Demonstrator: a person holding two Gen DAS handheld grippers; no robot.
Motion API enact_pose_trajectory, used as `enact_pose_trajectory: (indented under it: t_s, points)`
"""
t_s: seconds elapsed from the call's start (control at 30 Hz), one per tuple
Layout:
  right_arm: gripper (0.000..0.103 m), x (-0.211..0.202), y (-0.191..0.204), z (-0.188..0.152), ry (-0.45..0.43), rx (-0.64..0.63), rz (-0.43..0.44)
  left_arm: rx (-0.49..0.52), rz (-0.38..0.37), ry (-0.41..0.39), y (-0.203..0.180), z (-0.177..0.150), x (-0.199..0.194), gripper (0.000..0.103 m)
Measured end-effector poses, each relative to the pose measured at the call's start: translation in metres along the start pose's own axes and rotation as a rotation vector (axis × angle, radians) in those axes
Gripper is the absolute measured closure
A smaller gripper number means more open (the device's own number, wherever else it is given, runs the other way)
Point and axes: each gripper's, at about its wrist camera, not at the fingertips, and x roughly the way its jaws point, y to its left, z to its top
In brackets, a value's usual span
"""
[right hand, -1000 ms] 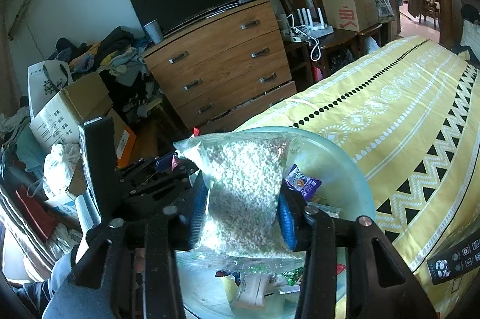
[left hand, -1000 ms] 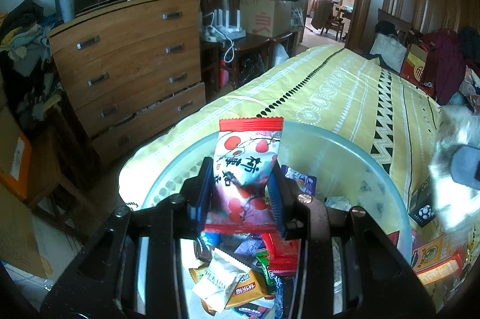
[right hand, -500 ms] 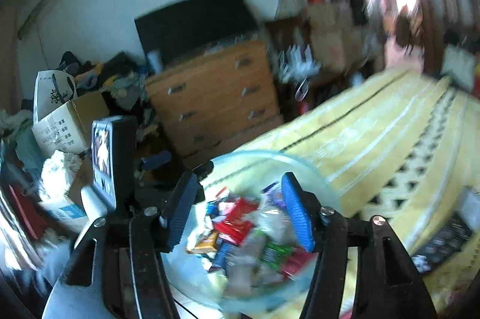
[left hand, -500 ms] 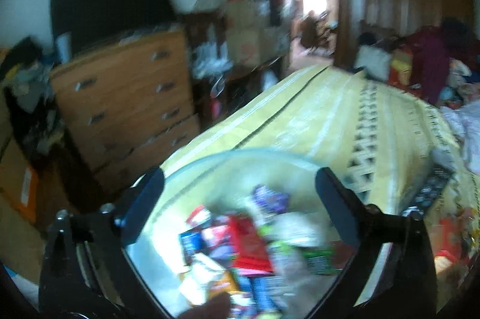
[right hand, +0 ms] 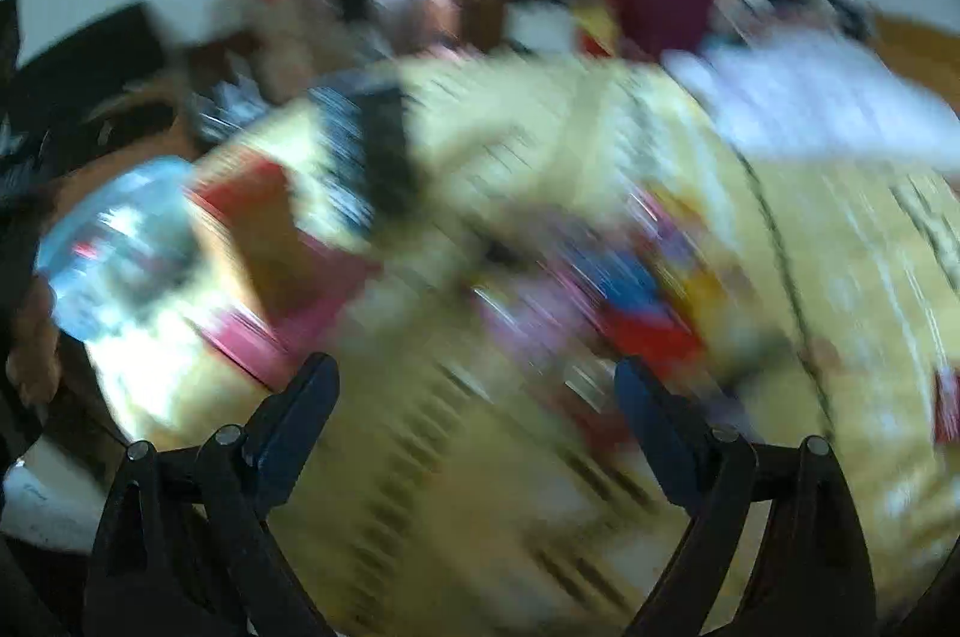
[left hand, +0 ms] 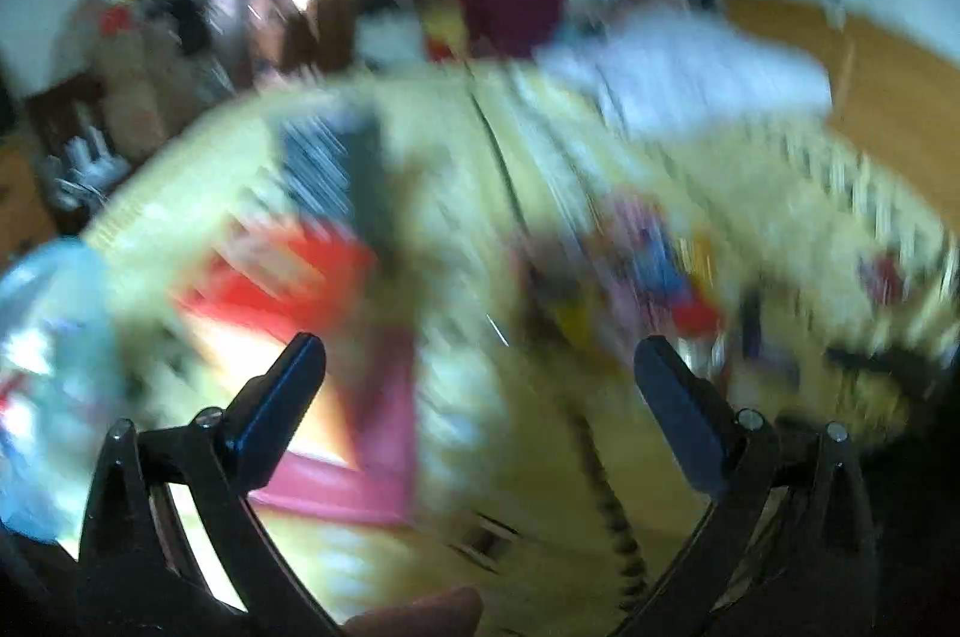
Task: Organize snacks
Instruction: 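Swing both tools back toward the snack pile on the bed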
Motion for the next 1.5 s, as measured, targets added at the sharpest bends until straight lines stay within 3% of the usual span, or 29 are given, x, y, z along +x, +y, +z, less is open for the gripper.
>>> enact_pose_trajectory:
  t_s: [0.13, 0.3, 0.43, 0.53, 0.63, 0.83, 1.5]
  points:
    - [0.008, 0.024, -0.056, -0.041, 0.088, 0.058, -0.037, -0.001, 0.026, 0.152, -0.03, -0.033, 0.072, 0.0]
    - [0.008, 0.057, -0.089, -0.062, 0.132, 0.066, -0.016, -0.031, 0.094, 0.161, -0.037, -0.034, 0.104, 0.0]
    - [0.008, 0.079, -0.093, -0.055, 0.11, 0.057, -0.005, -0.07, 0.153, 0.191, -0.028, -0.04, 0.125, 0.0]
    - [0.007, 0.089, -0.095, -0.045, 0.079, 0.037, 0.0, -0.1, 0.152, 0.243, -0.025, -0.052, 0.141, 0.0]
    - [0.0, 0.101, -0.097, -0.041, 0.062, 0.034, -0.028, -0.123, 0.131, 0.238, -0.022, -0.057, 0.141, 0.0]
    - [0.0, 0.113, -0.093, -0.048, 0.067, 0.006, -0.081, -0.121, 0.138, 0.207, -0.024, -0.063, 0.141, 0.0]
    - [0.0, 0.114, -0.095, -0.05, 0.055, 0.016, -0.069, -0.116, 0.143, 0.201, -0.023, -0.063, 0.144, 0.0]
